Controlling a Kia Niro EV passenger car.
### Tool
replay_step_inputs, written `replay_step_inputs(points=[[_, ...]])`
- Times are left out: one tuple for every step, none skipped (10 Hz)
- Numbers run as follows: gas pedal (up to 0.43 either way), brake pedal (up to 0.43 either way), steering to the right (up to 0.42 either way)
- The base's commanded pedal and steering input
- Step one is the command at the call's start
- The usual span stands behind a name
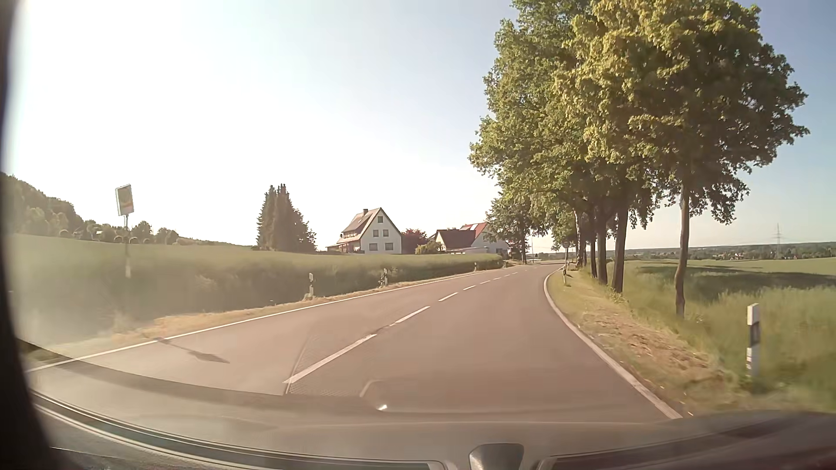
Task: Follow the waypoints while adhering to traffic rules and regulations
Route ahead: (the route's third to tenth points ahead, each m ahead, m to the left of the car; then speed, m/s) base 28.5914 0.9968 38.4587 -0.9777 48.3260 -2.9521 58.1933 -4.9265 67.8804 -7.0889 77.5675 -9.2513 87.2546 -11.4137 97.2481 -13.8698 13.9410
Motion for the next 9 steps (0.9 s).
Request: replay_step_inputs(points=[[0.260, 0.006, 0.035], [0.260, 0.006, 0.035], [0.248, 0.006, 0.035], [0.248, 0.006, 0.036], [0.248, 0.006, 0.035], [0.248, 0.006, 0.036], [0.240, 0.006, 0.035], [0.240, 0.006, 0.035], [0.240, 0.006, 0.033]])
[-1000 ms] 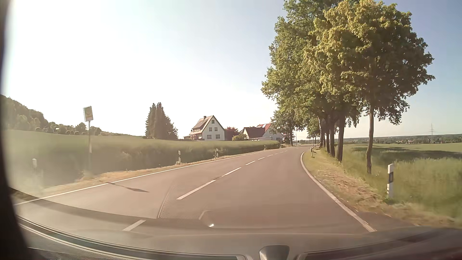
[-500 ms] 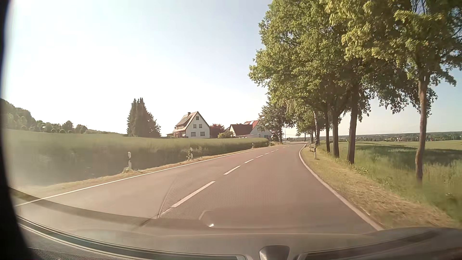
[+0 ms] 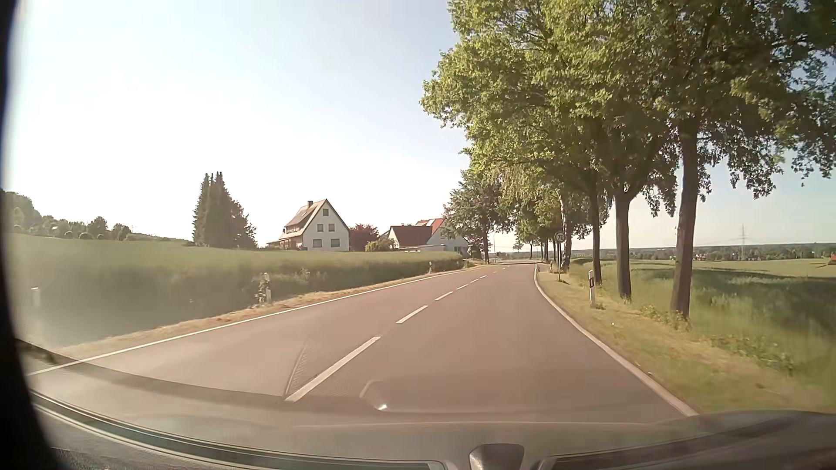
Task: Follow the waypoints while adhering to traffic rules and regulations
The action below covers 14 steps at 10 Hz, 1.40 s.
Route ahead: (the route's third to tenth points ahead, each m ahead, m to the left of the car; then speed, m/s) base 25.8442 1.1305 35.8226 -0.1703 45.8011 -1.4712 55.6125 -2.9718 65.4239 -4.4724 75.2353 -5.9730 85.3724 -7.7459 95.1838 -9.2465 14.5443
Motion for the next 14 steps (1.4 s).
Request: replay_step_inputs(points=[[0.240, 0.006, 0.032], [0.240, 0.006, 0.031], [0.240, 0.006, 0.029], [0.240, 0.006, 0.028], [0.240, 0.006, 0.029], [0.248, 0.000, 0.028], [0.248, 0.006, 0.028], [0.248, 0.006, 0.028], [0.248, 0.006, 0.027], [0.260, 0.006, 0.026], [0.260, 0.006, 0.025], [0.260, 0.006, 0.025], [0.260, 0.000, 0.025], [0.260, 0.006, 0.024]])
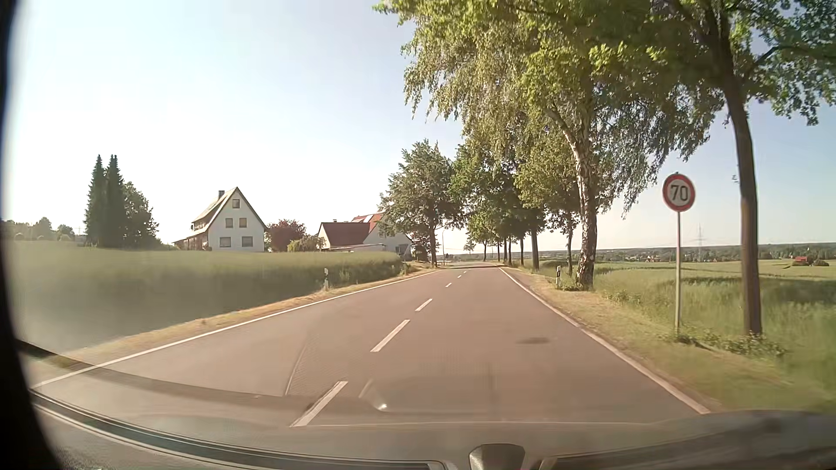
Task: Follow the waypoints while adhering to traffic rules and regulations
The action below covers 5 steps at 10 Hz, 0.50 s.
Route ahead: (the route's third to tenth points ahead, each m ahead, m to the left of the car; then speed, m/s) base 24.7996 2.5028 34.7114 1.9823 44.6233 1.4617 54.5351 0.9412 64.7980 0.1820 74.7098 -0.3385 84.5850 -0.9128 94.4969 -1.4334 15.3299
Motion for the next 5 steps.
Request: replay_step_inputs(points=[[0.268, 0.006, 0.024], [0.268, 0.006, 0.024], [0.268, 0.006, 0.024], [0.268, 0.006, 0.024], [0.268, 0.006, 0.023]])
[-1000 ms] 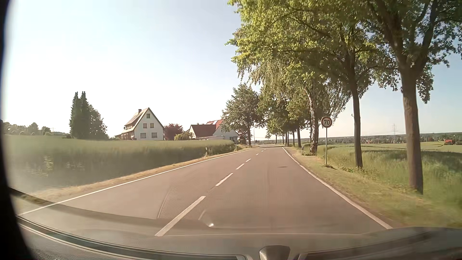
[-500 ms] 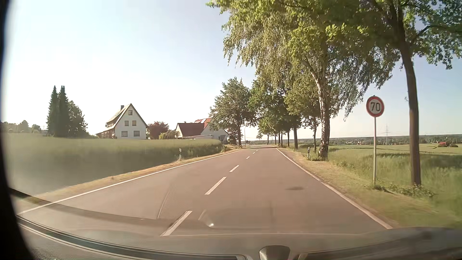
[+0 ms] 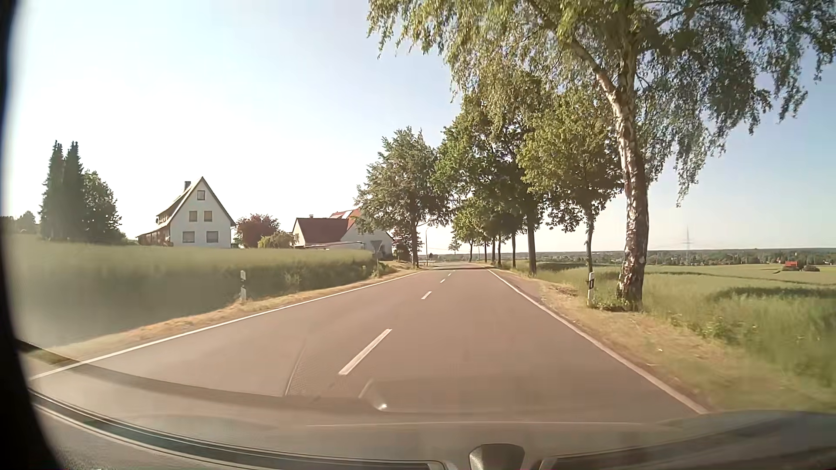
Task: Follow the waypoints while adhering to traffic rules and regulations
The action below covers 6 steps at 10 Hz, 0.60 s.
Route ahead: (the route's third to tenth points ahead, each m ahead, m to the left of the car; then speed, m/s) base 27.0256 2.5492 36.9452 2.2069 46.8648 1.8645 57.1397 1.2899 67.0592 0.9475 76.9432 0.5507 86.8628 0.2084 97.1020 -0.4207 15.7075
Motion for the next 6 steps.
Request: replay_step_inputs(points=[[0.268, 0.006, 0.023], [0.268, 0.006, 0.021], [0.268, 0.006, 0.021], [0.268, 0.006, 0.017], [0.268, 0.006, 0.013], [0.268, 0.006, 0.011]])
